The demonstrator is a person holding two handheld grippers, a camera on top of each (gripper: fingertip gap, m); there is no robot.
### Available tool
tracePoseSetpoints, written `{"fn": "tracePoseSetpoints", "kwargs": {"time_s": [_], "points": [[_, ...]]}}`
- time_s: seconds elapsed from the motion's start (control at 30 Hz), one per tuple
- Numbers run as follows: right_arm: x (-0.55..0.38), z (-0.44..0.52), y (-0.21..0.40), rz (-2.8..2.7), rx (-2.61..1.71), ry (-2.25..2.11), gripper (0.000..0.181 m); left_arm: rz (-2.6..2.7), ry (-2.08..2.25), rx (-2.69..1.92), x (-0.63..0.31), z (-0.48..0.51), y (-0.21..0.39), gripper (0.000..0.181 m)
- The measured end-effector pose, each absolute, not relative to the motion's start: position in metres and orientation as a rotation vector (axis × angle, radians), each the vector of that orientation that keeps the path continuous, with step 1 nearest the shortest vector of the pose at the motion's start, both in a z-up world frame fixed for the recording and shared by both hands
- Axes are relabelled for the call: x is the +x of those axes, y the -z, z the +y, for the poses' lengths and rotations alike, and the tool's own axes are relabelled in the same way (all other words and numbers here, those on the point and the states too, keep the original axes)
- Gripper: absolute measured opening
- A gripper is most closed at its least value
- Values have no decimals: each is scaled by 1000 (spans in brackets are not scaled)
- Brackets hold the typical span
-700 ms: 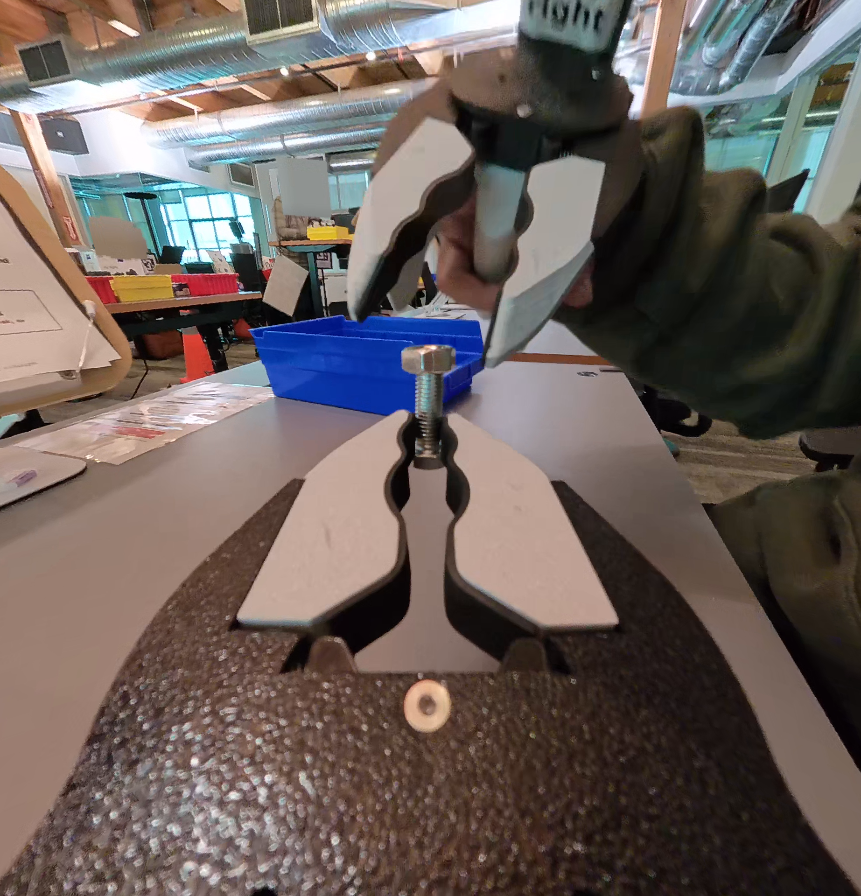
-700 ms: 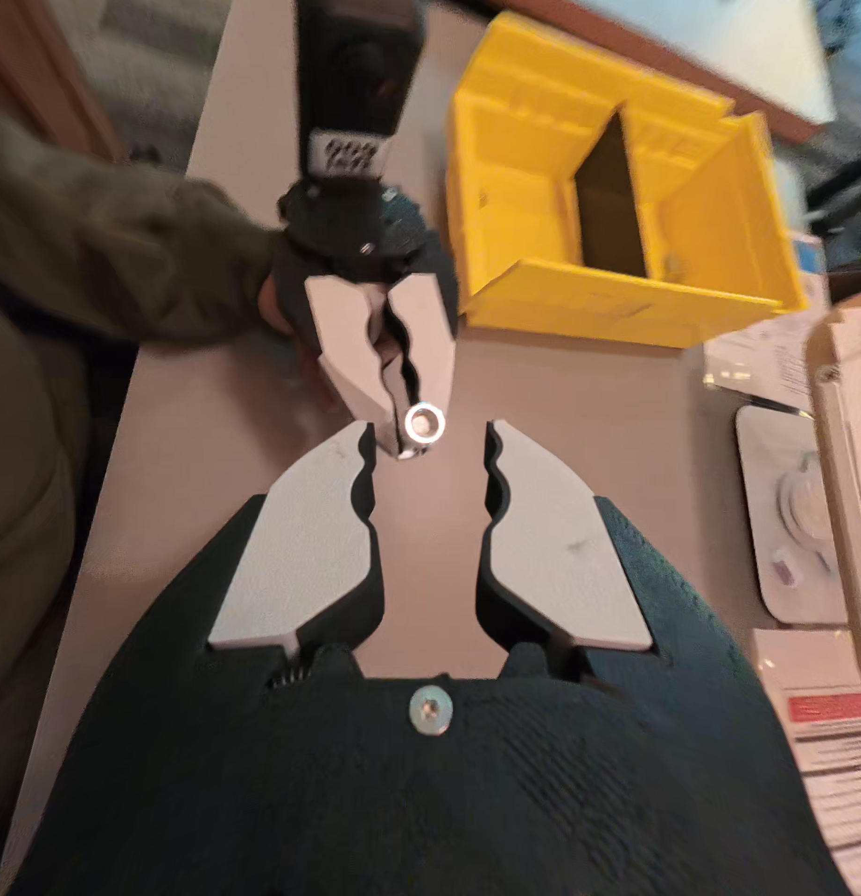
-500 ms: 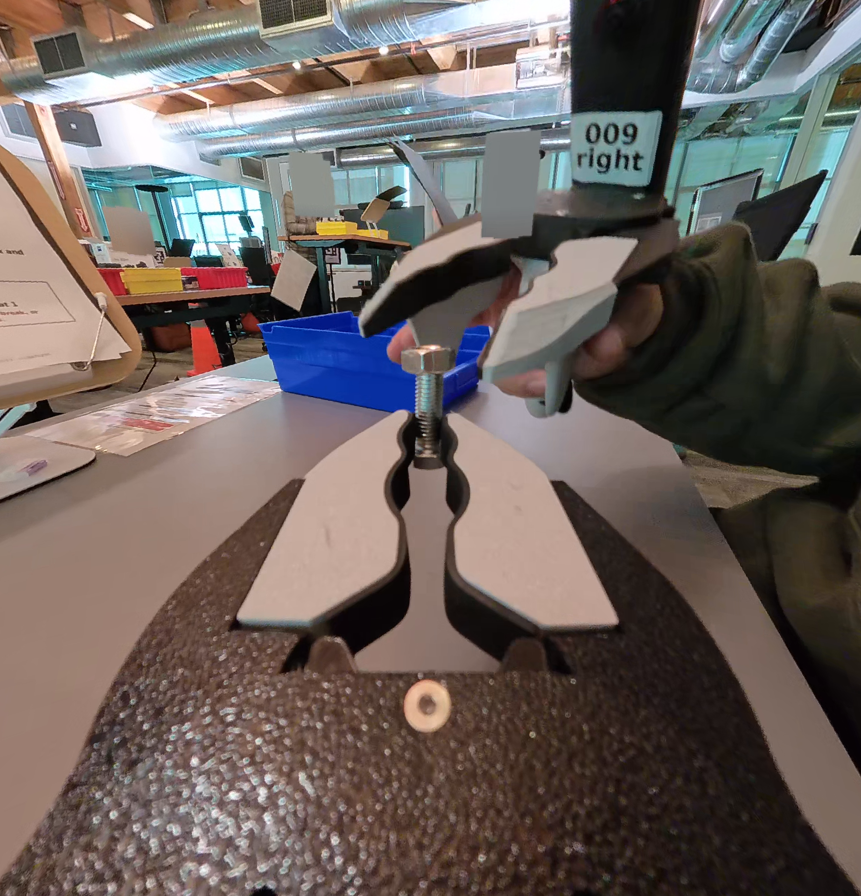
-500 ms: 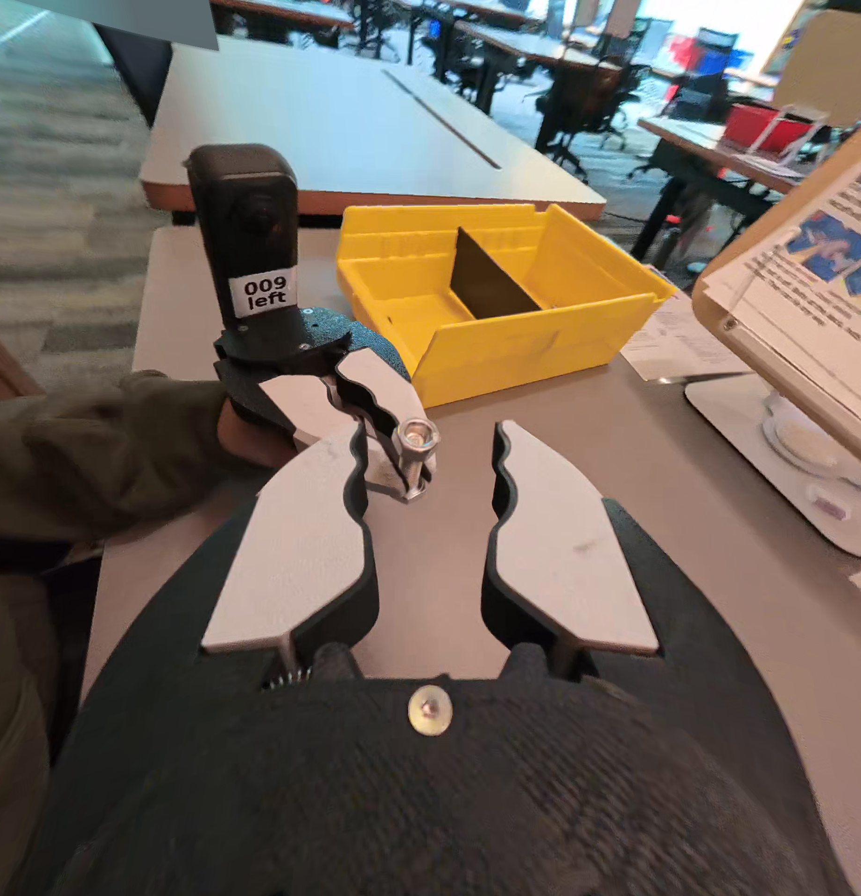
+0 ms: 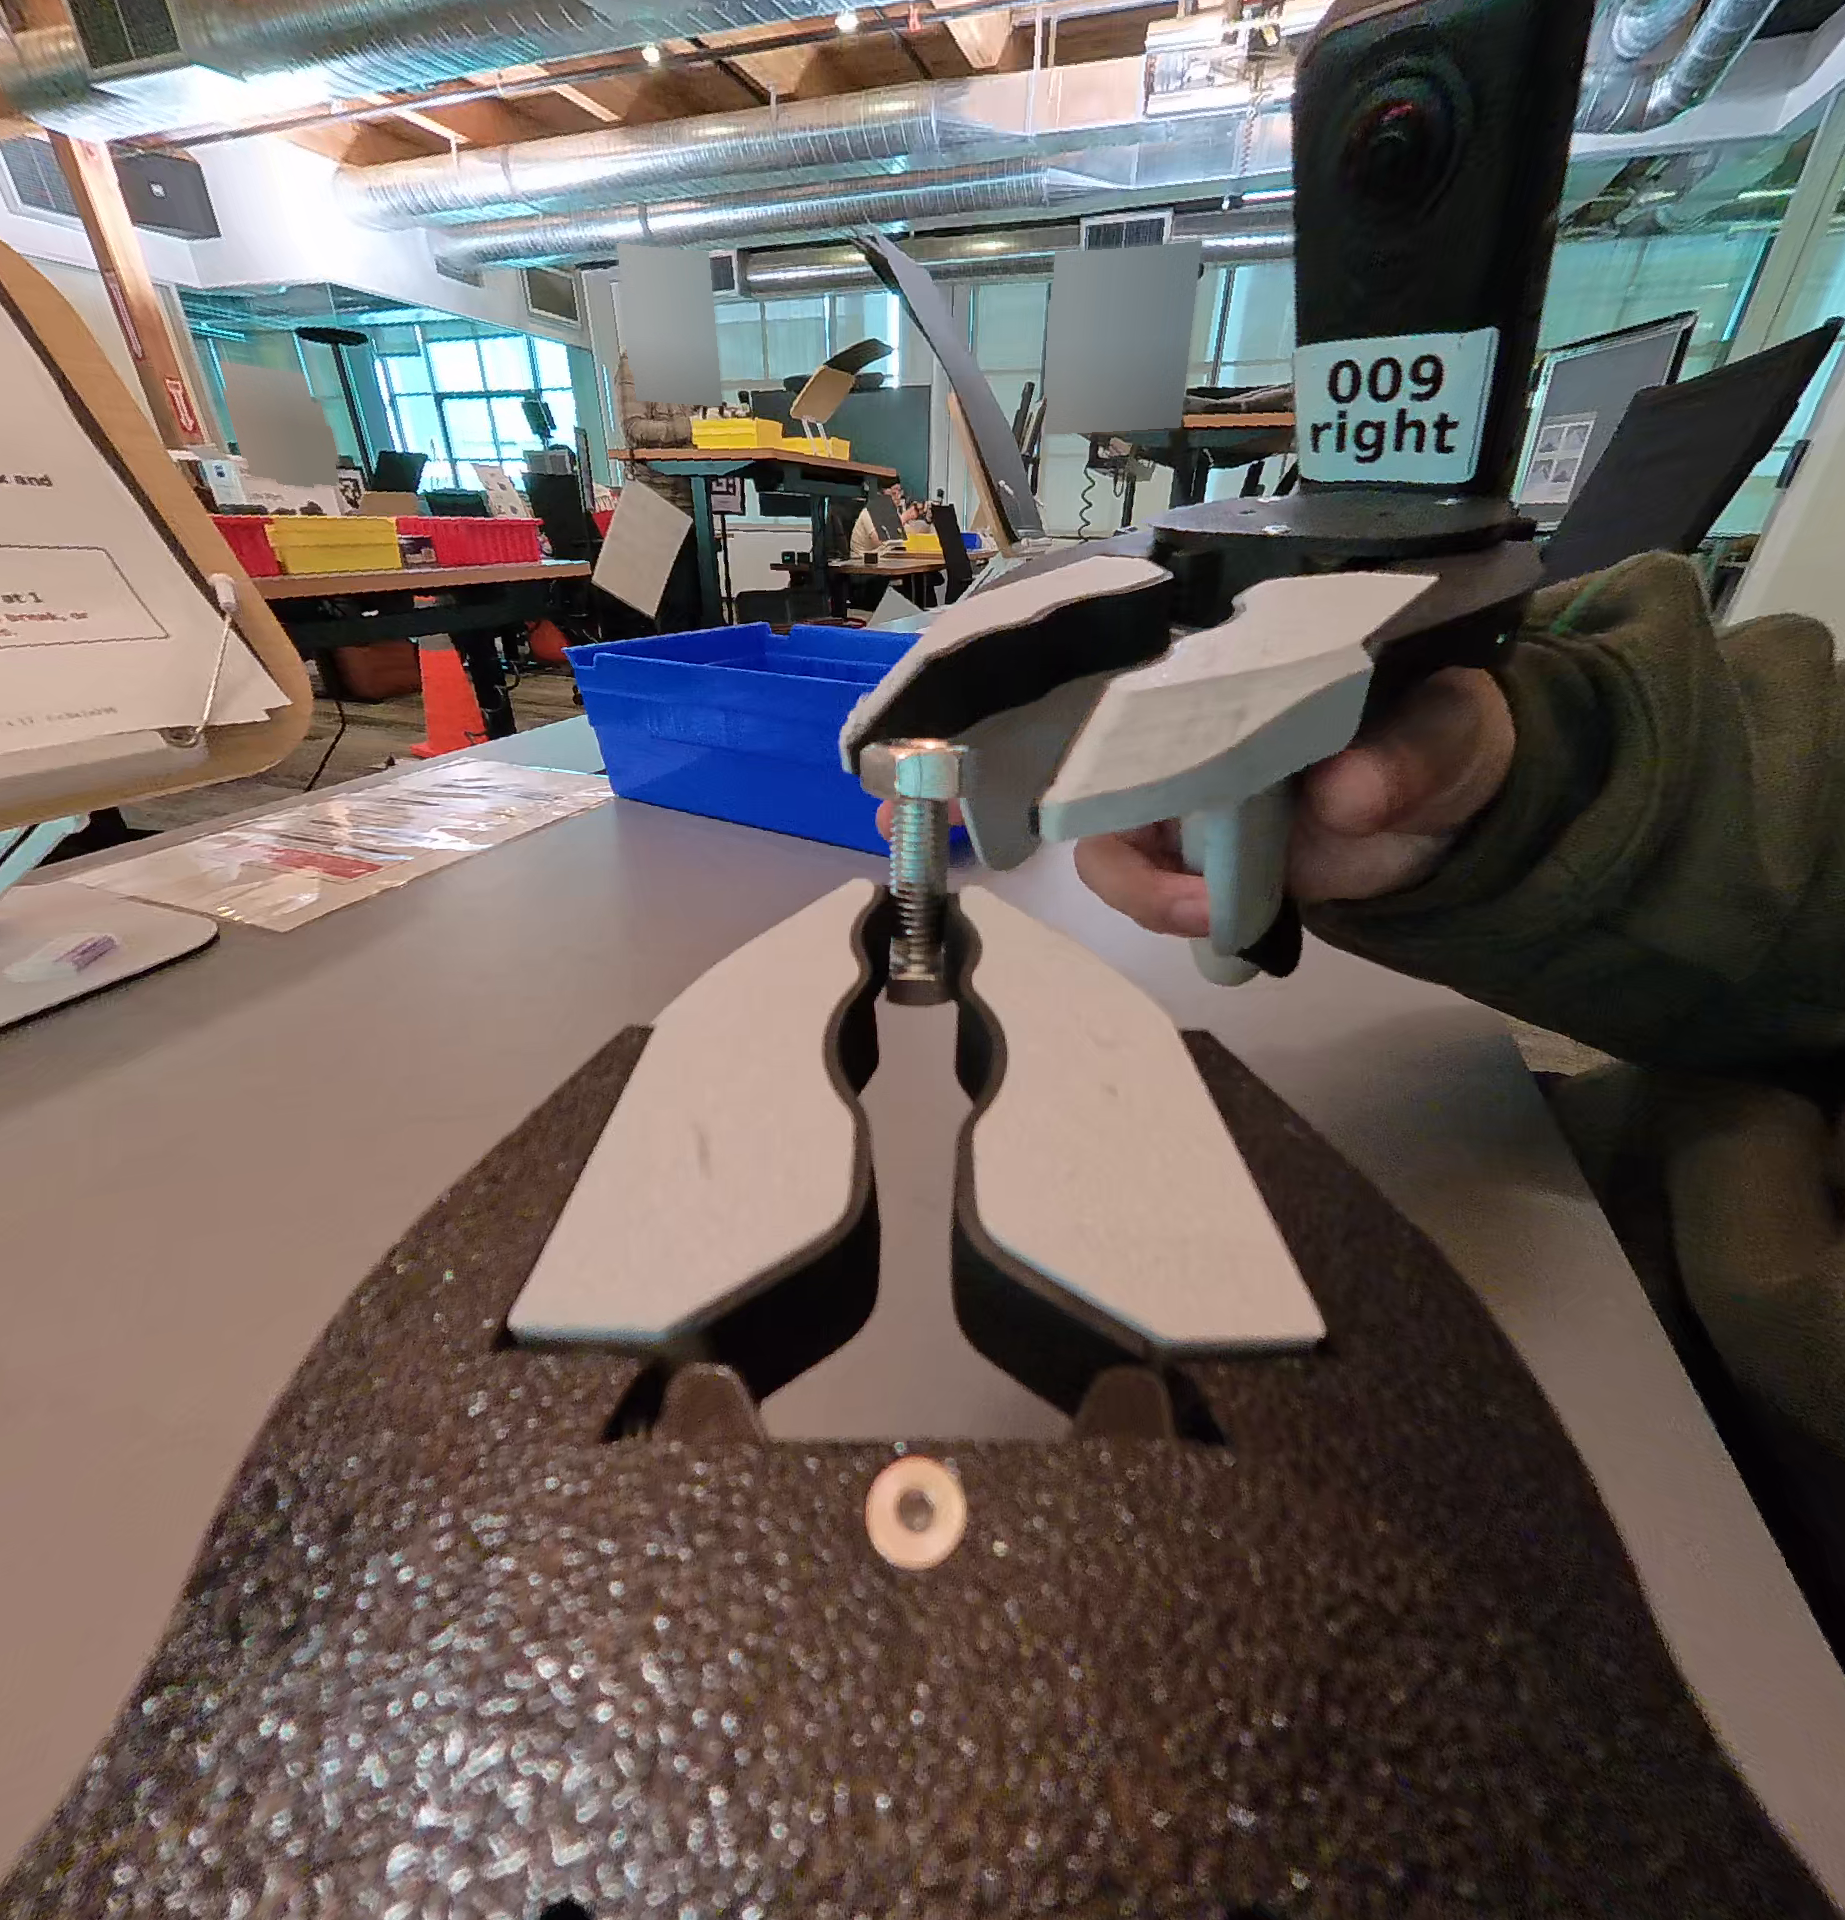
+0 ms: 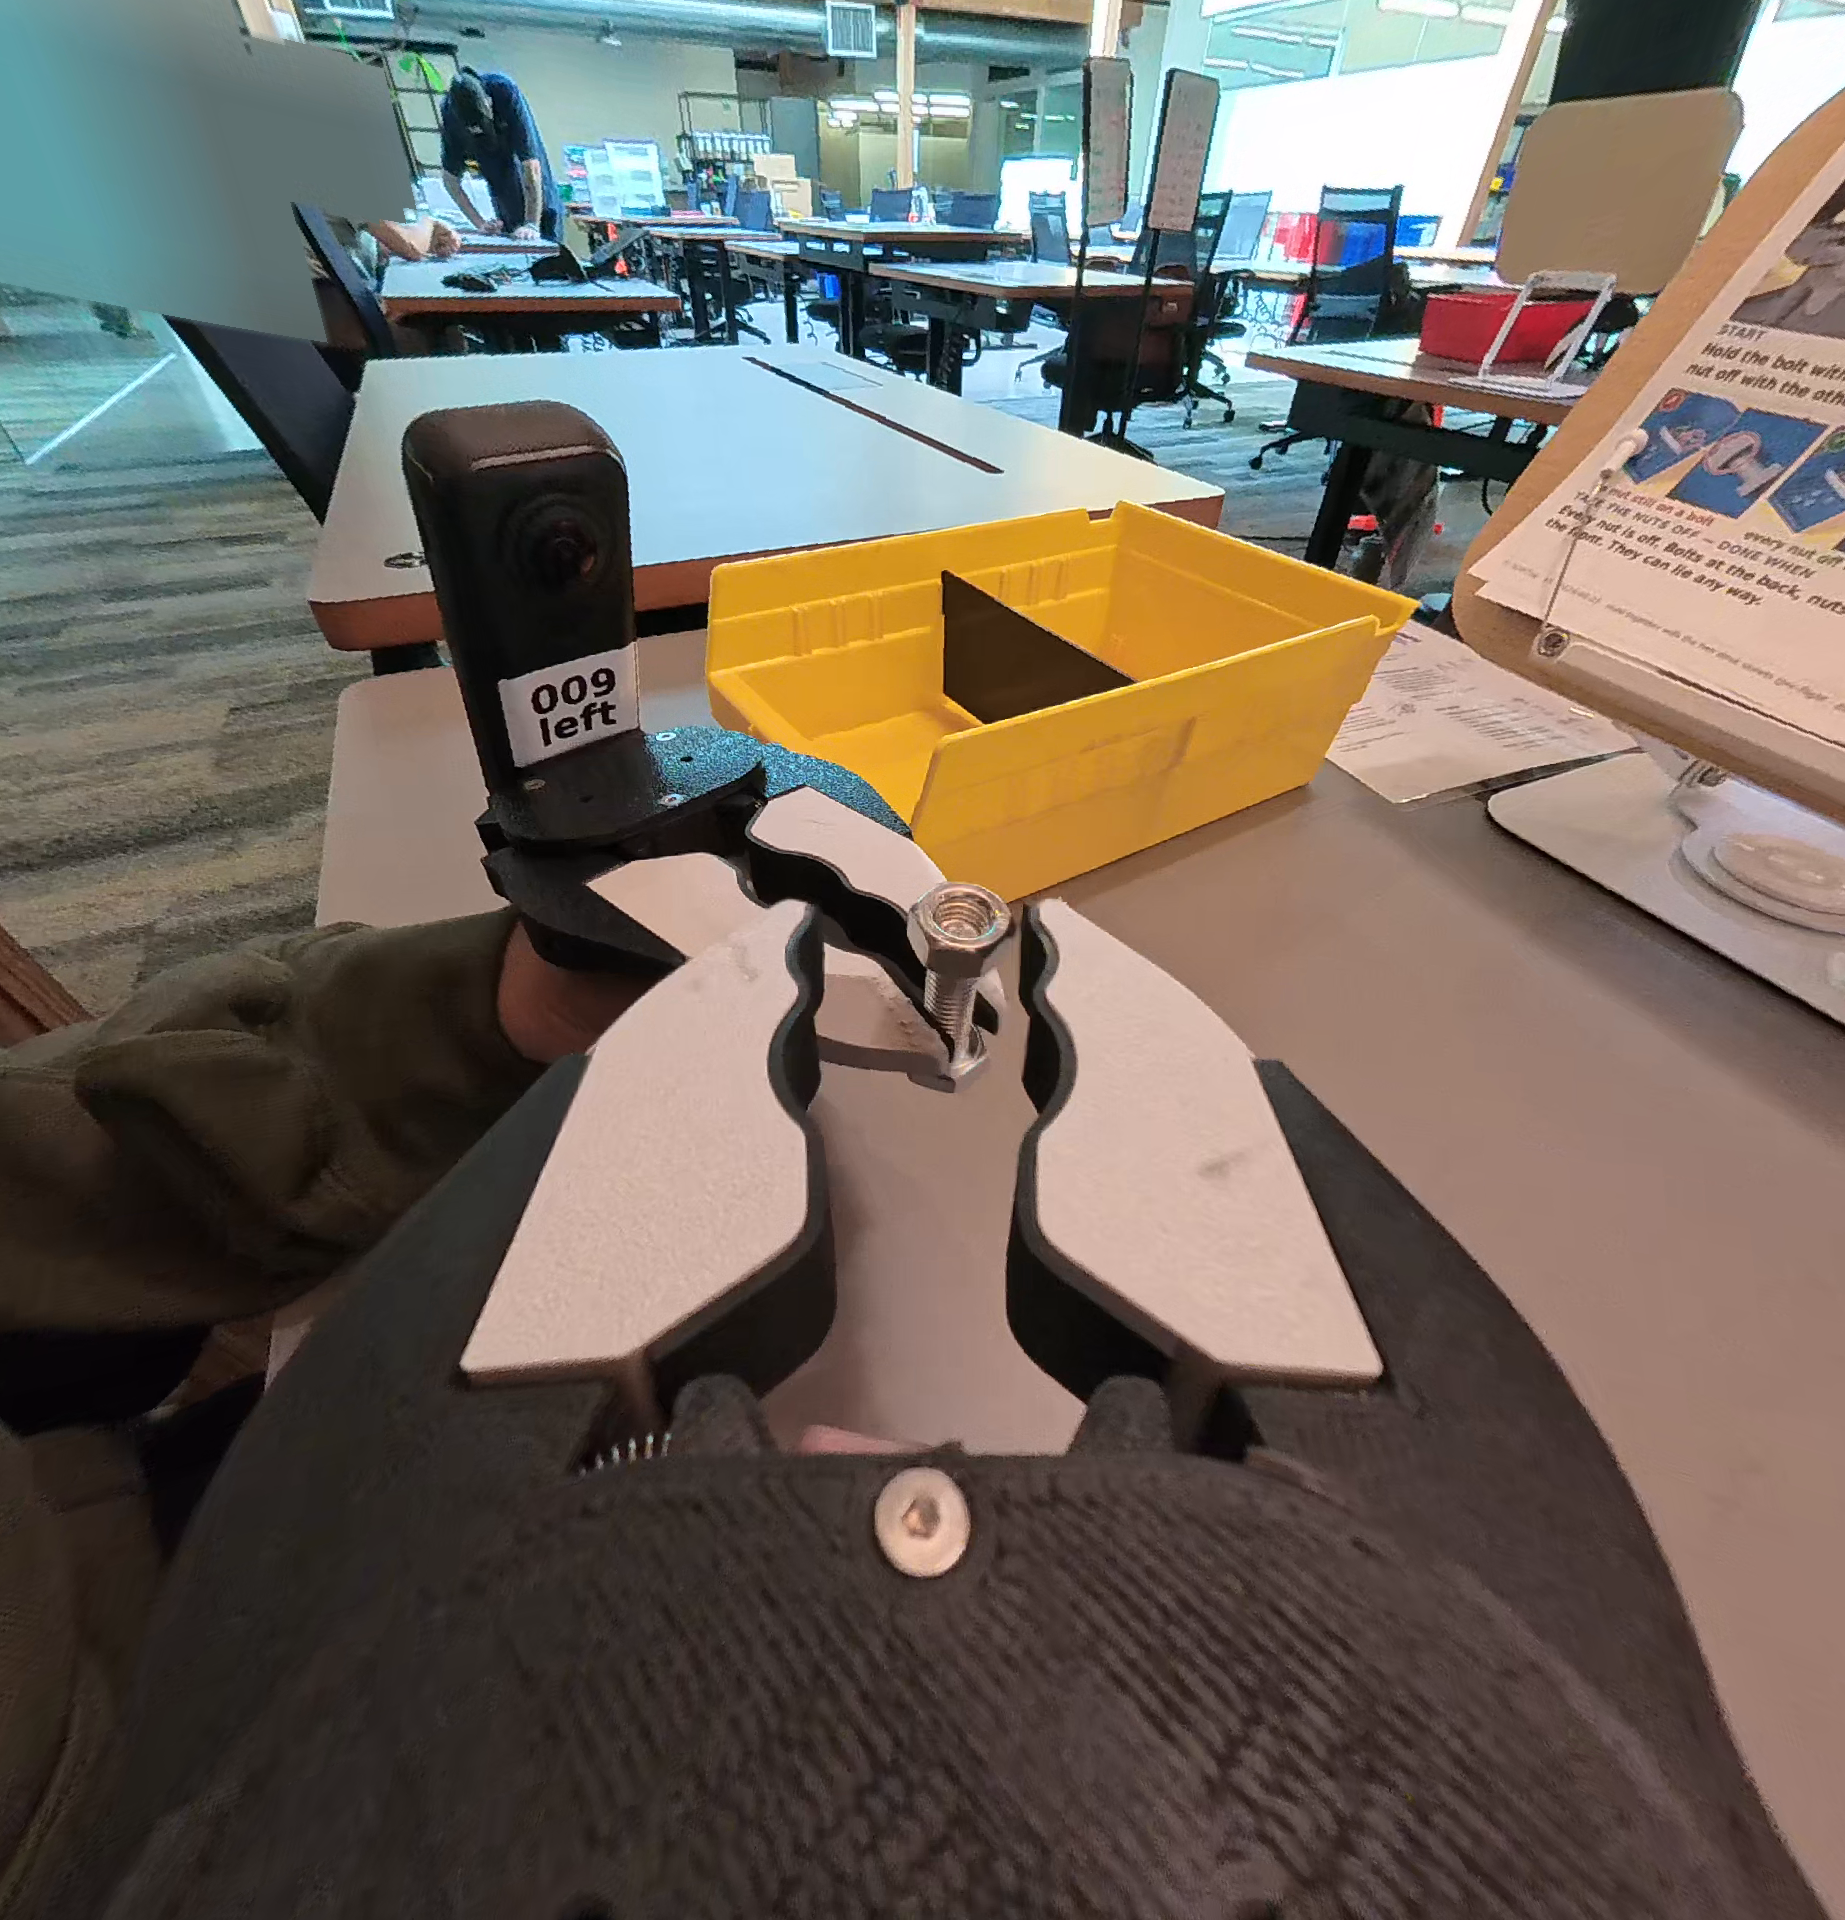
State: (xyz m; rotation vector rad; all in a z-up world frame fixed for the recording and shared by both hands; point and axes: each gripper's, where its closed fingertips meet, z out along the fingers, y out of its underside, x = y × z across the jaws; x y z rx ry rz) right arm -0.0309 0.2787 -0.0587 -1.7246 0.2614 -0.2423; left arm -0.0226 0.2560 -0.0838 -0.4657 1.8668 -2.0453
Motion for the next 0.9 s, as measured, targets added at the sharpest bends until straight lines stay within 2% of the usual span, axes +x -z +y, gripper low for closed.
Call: {"fn": "tracePoseSetpoints", "kwargs": {"time_s": [0.3,0.43,0.67,0.9], "points": [[-33,274,62,253,-1755,250,35,1876,2047,-484,-21,256,86,9],[-26,272,61,294,-1739,270,41,1892,2057,-476,-23,253,86,9],[-30,273,62,265,-1749,253,31,1898,2061,-487,-22,253,87,9],[-32,273,64,282,-1745,230,32,1897,2051,-504,-21,254,88,9]]}}
